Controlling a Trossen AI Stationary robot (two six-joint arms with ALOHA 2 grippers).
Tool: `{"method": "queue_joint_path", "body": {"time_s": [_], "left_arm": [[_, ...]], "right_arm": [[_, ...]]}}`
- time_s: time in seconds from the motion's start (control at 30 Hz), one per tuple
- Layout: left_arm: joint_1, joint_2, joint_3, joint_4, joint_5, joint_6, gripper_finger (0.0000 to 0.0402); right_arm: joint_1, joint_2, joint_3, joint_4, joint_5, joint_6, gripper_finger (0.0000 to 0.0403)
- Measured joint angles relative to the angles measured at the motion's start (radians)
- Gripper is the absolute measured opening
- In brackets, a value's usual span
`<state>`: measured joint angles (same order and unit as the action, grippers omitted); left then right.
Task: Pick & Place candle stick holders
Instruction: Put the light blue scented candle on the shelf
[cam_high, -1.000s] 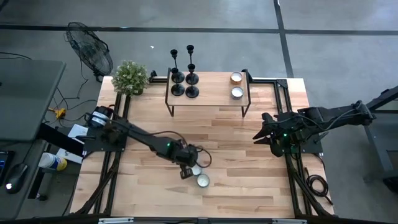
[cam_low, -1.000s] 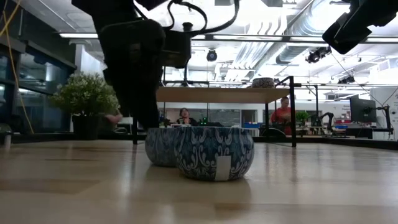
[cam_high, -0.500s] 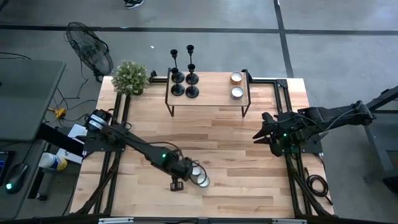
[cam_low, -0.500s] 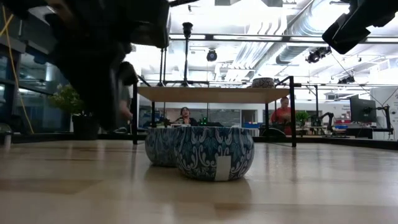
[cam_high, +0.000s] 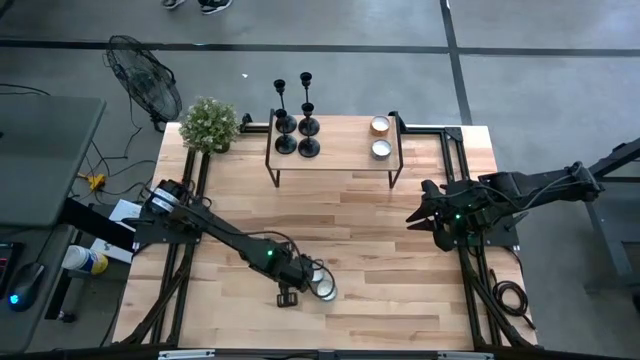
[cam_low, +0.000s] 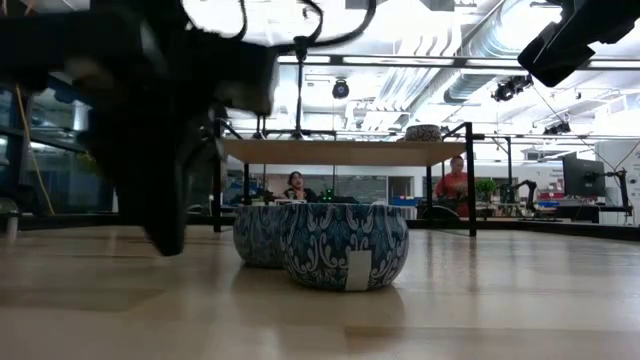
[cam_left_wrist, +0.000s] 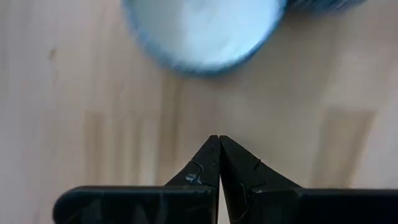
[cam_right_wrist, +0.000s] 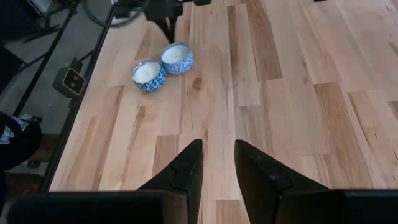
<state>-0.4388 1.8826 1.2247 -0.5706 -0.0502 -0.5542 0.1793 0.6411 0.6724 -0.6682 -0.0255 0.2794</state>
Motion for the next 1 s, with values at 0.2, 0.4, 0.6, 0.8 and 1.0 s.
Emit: {"method": "queue_joint_path", "body": {"time_s": [0.2, 0.4, 0.6, 0.8, 1.0], "left_arm": [[0.030, 0.018, 0.030, 0.082, -0.023, 0.005, 0.0000], [0.083, 0.020, 0.032, 0.164, -0.068, 0.046, 0.0000], [0.161, 0.020, 0.032, 0.275, -0.089, 0.139, 0.0000], [0.233, 0.007, 0.032, 0.273, -0.122, 0.132, 0.0000], [0.230, -0.088, 0.032, 0.214, -0.172, 0.141, 0.0000]], "right_arm": [[0.000, 0.000, 0.000, 0.016, -0.001, 0.008, 0.0084], [0.000, 0.008, 0.000, 0.024, 0.008, 0.008, 0.0084], [0.000, 0.010, 0.000, 0.035, 0.011, 0.009, 0.0084], [0.000, 0.014, 0.000, 0.053, 0.008, 0.058, 0.0084], [0.000, 0.013, 0.000, 0.052, -0.011, 0.060, 0.0084]]}}
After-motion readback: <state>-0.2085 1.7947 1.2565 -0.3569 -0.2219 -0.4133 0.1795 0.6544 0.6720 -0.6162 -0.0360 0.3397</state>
